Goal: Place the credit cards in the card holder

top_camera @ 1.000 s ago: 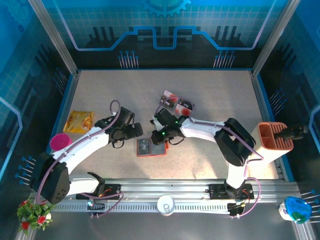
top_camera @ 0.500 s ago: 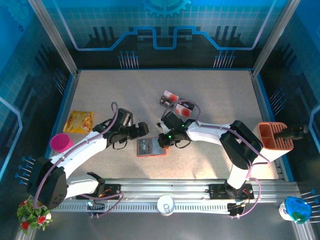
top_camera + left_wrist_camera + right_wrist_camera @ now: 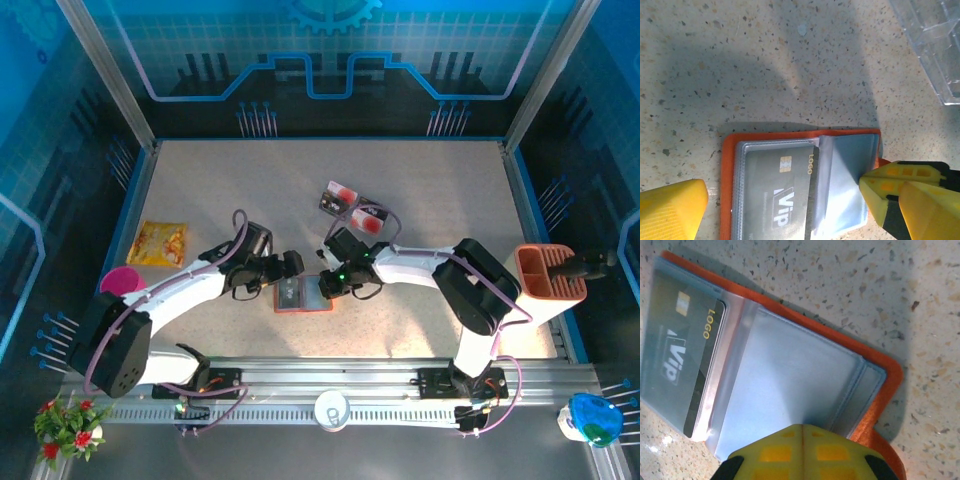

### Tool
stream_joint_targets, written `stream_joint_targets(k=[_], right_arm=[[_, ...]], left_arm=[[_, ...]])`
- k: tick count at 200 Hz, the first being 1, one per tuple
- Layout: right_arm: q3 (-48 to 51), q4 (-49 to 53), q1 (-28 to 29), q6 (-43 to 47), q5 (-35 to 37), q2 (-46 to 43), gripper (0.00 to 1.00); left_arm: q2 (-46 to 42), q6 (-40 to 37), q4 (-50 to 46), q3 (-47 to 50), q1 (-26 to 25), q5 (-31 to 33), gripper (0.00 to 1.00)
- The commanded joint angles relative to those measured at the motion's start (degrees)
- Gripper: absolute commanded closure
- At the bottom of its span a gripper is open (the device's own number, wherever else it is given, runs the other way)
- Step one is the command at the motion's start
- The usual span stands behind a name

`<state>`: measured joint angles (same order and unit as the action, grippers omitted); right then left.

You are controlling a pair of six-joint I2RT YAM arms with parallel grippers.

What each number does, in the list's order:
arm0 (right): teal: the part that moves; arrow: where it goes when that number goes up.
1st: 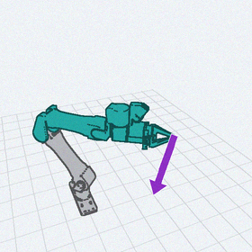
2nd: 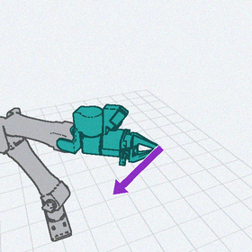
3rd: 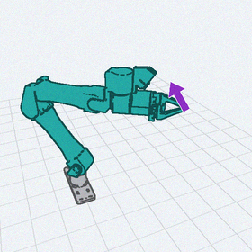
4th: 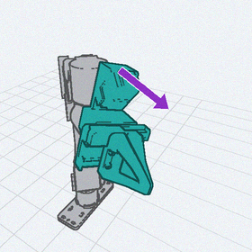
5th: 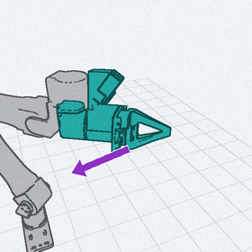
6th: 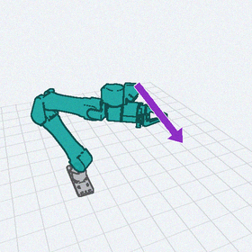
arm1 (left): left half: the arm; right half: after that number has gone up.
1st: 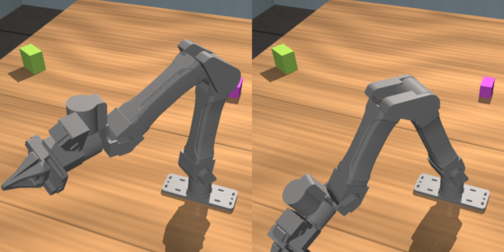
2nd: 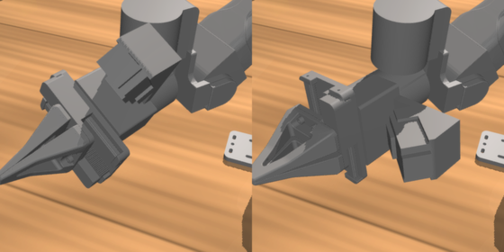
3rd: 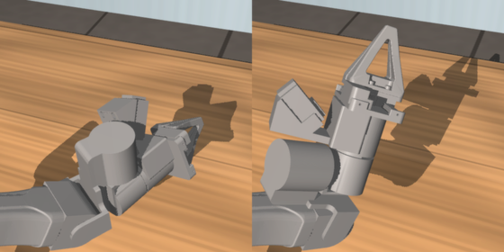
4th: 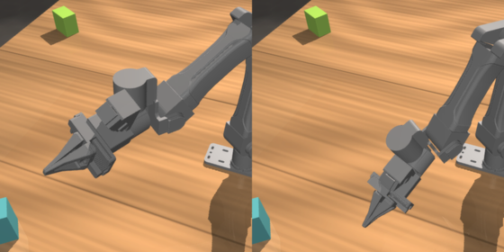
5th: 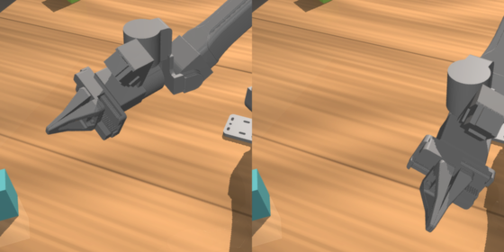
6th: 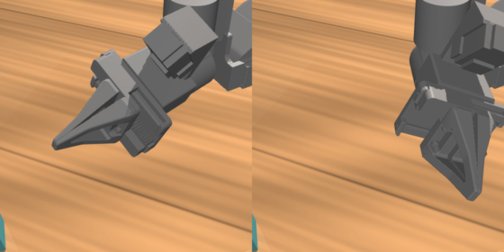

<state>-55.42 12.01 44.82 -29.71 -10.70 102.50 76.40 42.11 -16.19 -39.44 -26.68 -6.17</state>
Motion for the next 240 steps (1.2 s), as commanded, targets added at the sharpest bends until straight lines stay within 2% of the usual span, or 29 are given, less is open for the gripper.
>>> stream_joint_targets(k=[1,137,193,240], right_arm=[[2.72,1.02,-1.04,0.69,2.26,1.33,1.0],[3.73,0.06,-1.14,0.49,1.77,1.26,1.0],[4.53,-0.97,-1.11,-0.11,1.31,1.58,1.0],[4.39,-1.29,-1.05,-0.45,0.99,1.43,1.0]], left_arm=[[1.5,0.78,1.88,1.27,0.31,-1.95,0.01],[9.24,1.49,5.21,0.78,-3.2,-1.1,0.01],[7.65,1.48,4.74,0.51,-3.64,-1.11,0.01],[5.29,2.17,6.17,0.51,-3.63,-3.65,0.01]])
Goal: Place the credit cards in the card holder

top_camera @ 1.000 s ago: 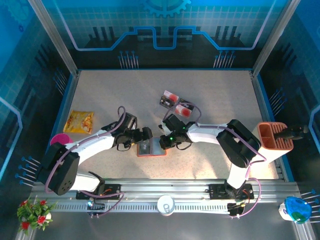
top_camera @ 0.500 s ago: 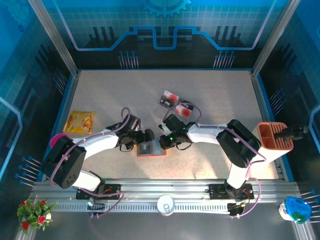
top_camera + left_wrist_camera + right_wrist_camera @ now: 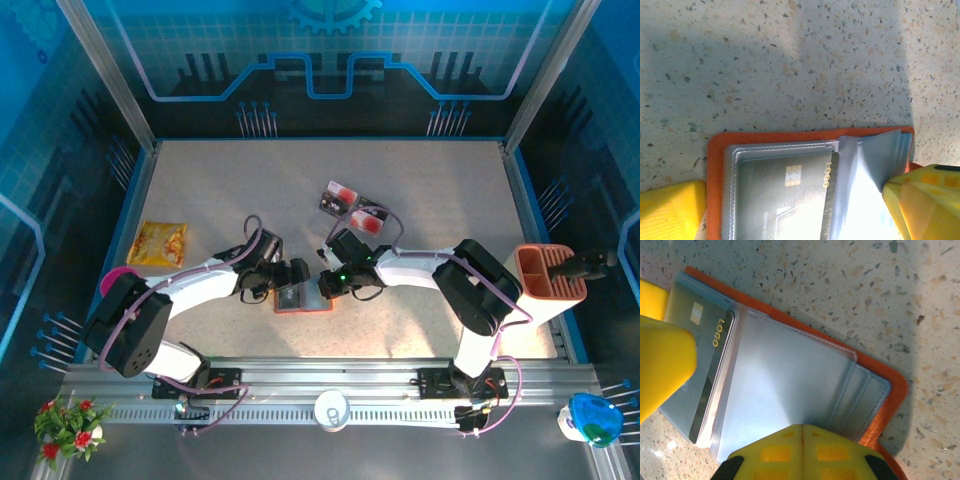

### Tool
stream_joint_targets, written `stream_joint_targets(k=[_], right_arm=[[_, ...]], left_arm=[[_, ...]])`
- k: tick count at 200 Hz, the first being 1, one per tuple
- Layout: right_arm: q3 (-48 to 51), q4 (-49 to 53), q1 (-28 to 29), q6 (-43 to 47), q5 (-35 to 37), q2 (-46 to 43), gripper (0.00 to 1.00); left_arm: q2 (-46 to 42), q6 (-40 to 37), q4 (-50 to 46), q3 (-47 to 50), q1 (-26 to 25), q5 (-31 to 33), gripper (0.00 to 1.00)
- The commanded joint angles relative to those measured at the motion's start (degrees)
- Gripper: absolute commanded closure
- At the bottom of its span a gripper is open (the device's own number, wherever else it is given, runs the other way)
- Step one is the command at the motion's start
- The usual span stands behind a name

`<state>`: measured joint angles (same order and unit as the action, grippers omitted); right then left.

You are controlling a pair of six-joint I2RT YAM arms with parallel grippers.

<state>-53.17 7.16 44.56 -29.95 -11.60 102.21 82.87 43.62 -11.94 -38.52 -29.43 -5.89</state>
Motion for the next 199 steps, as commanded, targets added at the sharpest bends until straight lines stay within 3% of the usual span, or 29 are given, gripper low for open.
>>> stream_joint_targets(k=[1,113,199], right_arm=[[2.12,3.56,-0.79,-0.25,1.86,1.69,1.0],[-5.53,7.14,-2.53,1.29,0.61,0.24,1.0],[1.89,8.76,-12.68,0.41,1.05,-15.95,1.0]], left_arm=[[-1.25,0.67,2.02,-0.41,-0.84,-4.03,0.01],[-6.56,4.85,7.55,-0.59,-1.11,-9.97,0.01],[-5.21,6.66,7.95,-5.41,-6.06,-8.78,0.01]])
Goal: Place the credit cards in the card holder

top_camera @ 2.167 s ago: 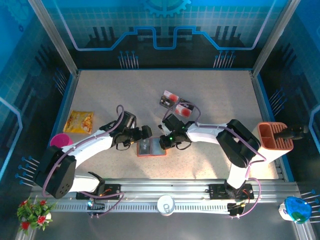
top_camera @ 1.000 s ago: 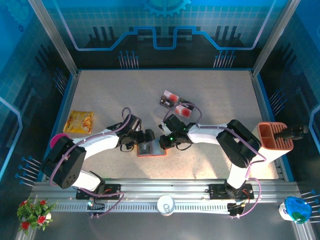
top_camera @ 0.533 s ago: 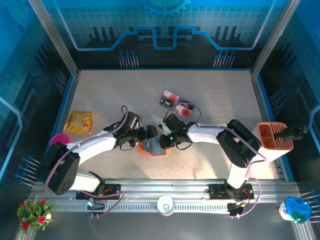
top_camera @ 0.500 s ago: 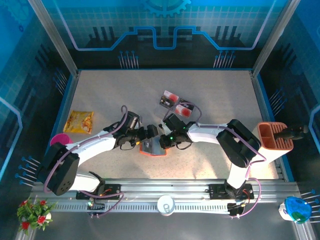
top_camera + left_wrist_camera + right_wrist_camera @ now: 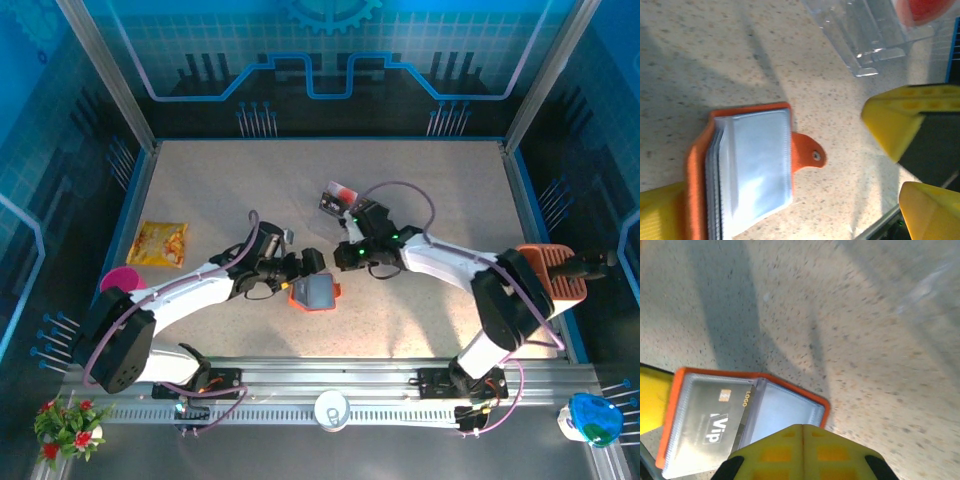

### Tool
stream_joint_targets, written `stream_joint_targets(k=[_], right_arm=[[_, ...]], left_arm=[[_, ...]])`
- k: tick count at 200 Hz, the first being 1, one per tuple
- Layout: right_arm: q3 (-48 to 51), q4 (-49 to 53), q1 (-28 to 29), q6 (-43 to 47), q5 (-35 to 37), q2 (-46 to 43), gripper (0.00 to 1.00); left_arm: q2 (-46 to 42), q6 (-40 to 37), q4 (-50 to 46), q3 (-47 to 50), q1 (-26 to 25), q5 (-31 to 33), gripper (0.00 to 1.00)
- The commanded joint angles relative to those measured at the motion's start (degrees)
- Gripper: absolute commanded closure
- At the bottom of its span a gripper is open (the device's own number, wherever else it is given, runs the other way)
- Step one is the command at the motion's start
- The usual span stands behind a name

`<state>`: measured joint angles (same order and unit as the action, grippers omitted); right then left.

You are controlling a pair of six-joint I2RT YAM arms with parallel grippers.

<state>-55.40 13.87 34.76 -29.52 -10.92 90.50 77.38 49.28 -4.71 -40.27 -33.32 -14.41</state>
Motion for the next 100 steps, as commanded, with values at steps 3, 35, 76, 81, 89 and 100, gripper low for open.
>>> stream_joint_targets(k=[3,35,76,81,89,100], right_arm=[[4.56,1.96,-3.29,-0.08,0.37,-4.8,1.0],[10.59,1.61,-5.8,-0.93,0.11,-10.1,1.0],[14.05,1.34,-6.11,-2.01,-0.5,-13.45,1.0],[14.38,1.25,-6.11,-2.08,-0.55,-13.72,1.0],[14.74,1.19,-6.11,-2.2,-0.65,-14.08,1.0],[15.2,0.99,-6.11,-2.44,-0.83,-14.53,1.0]], left_arm=[[0.64,1.07,0.78,-3.88,-2.48,-0.14,0.01],[6.13,1.84,2.15,-6.28,-6.27,0.81,0.01],[13.73,3.62,4.16,-7.19,-9.47,1.75,0.01],[14.41,3.82,4.14,-7.28,-9.68,1.96,0.01],[15.3,3.97,4.18,-7.28,-10.04,2.14,0.01],[16.27,4.01,3.54,-7.32,-10.33,2.66,0.01]])
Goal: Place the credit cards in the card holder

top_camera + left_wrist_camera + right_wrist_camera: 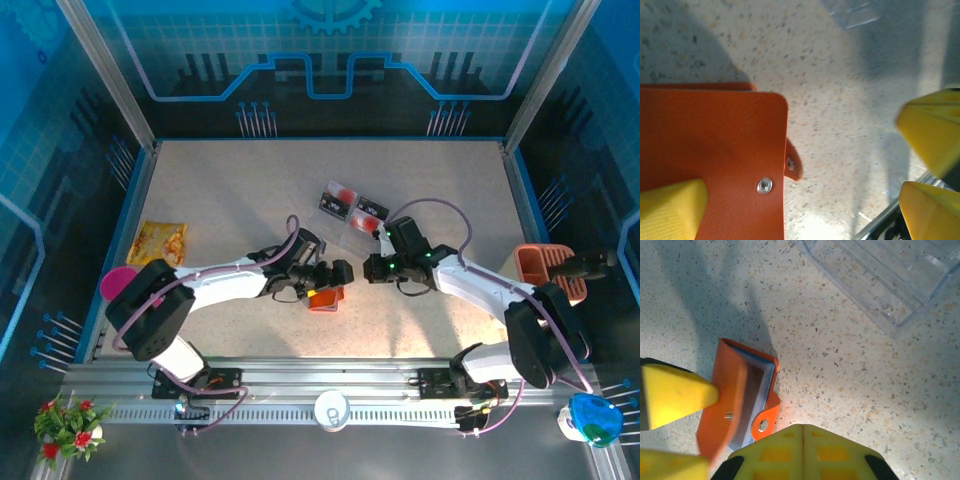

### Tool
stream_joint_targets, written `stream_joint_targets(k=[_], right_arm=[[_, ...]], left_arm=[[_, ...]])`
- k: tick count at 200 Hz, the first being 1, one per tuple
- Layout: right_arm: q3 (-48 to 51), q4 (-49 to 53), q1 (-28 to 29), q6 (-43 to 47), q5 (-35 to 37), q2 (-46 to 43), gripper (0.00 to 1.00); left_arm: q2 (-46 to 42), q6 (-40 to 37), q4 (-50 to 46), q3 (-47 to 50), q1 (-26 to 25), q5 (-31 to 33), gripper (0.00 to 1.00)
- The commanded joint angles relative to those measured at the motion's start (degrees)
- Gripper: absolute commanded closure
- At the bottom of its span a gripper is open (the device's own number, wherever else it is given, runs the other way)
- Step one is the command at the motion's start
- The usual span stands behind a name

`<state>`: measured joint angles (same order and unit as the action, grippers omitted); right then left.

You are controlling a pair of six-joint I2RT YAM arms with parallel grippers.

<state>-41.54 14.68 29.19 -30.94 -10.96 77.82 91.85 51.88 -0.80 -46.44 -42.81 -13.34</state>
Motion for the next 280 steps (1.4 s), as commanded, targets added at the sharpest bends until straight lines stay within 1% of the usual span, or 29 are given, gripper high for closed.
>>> stream_joint_targets(k=[1,21,51,70,93,130,180,204,210,228,256,276,280], right_arm=[[1.36,0.22,-0.54,-0.99,-0.8,-1.87,1.0],[1.77,0.19,-0.54,-1.27,-1.05,-2.63,1.0],[2.68,-1.07,-0.12,-2.23,-2.19,-3.52,1.0],[2.69,-1.7,1.65,-2.93,-2.2,-3.36,1.0],[1.78,-2.06,5.51,-4.01,-0.62,-2.87,1.0],[-0.68,-3.13,11.42,-6.14,2.18,-1.16,1.0],[-6.71,-4.22,17.96,-6.51,4.3,3.54,1.0],[-8.55,-5.09,19.88,-6.24,4.05,7.42,1.0],[-10.36,-5.25,20.18,-6.24,3.89,8.4,1.0],[-11.28,-5.69,20.81,-6.15,3.76,10.84,1.0],[-10.64,-5.73,20.69,-5.9,4.18,13.26,1.0],[-9.18,-5.99,20.38,-6.04,4.72,13.5,1.0],[-7.47,-6.25,20.29,-6.13,4.73,13.42,1.0]], left_arm=[[1.91,1.44,-0.49,-1.18,-0.86,1.67,0.01],[2.7,1.62,-1.76,-1.26,-0.9,2.2,0.01],[0.48,1.32,-3.97,-2.19,-0.89,4.1,0.01],[-1.16,0.02,-6.38,-4.33,-0.66,4.9,0.01],[-2.52,-1.62,-10.29,-7.79,0.4,5.08,0.01],[-6.58,-3.3,-14.69,-9.73,4.67,5.21,0.01],[-12.52,-4.89,-20.63,-6.21,12.47,7.51,0.01],[-12.54,-6.35,-23.38,-4.94,14.84,8.81,0.01],[-12.28,-6.73,-23.97,-4.78,15.09,9.22,0.01],[-10.99,-7.97,-25.32,-4.39,15.49,10.03,0.01],[-9.1,-9.44,-26.11,-4.02,15.54,10.92,0.01],[-7.98,-10.79,-26.19,-3.97,15.5,10.59,0.01],[-7.73,-11.05,-26.18,-3.93,15.47,10.47,0.01]])
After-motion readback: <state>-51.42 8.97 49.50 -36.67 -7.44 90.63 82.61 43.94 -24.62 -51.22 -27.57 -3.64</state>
